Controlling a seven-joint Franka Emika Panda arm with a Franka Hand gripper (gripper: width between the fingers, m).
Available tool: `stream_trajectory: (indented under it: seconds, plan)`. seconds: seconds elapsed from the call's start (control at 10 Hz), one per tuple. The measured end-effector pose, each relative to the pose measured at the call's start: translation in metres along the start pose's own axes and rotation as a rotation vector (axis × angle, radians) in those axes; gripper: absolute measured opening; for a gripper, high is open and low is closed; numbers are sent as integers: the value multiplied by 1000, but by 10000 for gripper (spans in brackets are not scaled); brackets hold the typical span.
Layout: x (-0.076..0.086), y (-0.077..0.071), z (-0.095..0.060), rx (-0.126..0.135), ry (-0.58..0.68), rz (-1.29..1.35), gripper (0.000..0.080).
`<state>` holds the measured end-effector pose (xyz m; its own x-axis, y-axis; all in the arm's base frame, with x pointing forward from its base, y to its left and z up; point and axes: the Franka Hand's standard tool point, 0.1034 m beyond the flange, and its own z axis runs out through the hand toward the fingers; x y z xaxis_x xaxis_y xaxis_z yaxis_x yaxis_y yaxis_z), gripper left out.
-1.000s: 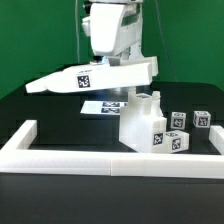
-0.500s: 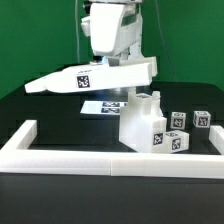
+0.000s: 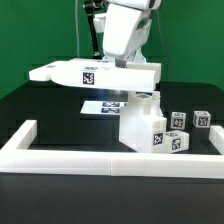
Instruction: Assemble chair
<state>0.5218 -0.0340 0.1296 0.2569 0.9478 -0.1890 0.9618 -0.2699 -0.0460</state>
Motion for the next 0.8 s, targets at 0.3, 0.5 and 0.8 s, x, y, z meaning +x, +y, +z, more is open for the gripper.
stream_trajectory:
  seconds: [0.3,0.5,0.8]
  plan:
    - [0,-4,-5,18,-3,2,290]
    - [-3,-7,-12,34,-8,-27,290]
    - [-5,-8,-9,39,-10,-27,290]
